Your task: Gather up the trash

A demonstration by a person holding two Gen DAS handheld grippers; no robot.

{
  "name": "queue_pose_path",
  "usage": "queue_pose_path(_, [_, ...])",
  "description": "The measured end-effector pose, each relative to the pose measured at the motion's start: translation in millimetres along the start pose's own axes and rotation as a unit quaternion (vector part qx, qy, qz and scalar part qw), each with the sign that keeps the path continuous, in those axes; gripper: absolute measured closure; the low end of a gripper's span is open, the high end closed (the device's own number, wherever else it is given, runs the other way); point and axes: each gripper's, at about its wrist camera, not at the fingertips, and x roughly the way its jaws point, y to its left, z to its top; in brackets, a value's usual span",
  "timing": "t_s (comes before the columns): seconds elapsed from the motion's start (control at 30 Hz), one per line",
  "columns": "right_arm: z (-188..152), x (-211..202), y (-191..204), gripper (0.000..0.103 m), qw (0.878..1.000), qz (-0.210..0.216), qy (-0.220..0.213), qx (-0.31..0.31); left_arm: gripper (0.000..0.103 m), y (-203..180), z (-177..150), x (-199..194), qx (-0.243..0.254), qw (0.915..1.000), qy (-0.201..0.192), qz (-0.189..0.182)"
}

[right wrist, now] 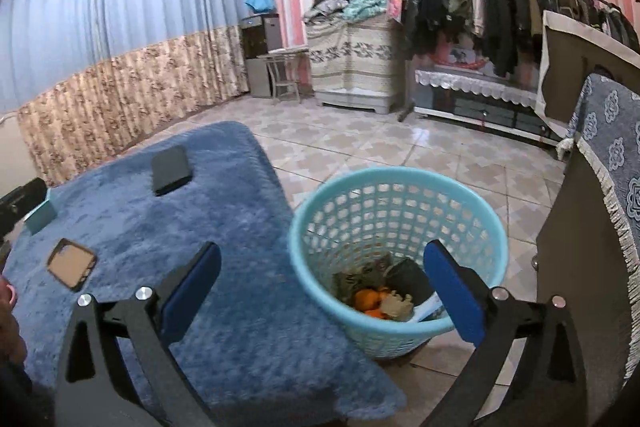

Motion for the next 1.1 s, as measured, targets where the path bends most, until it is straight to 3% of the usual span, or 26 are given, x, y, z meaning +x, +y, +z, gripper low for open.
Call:
queue_pose_path(0.43, [-16,-35,35,0.004,0.999,0.025,-0.023,-0.020,0.005,24,-19,-39,-0.021,0.9993,-0.005,0.032])
queue_pose_path(1.1, [-26,-77,73,0.004,0.994,0.048,-0.080,-0.051,0.005,40,-35,-64,-0.026,0.9989,-0.018,0.034])
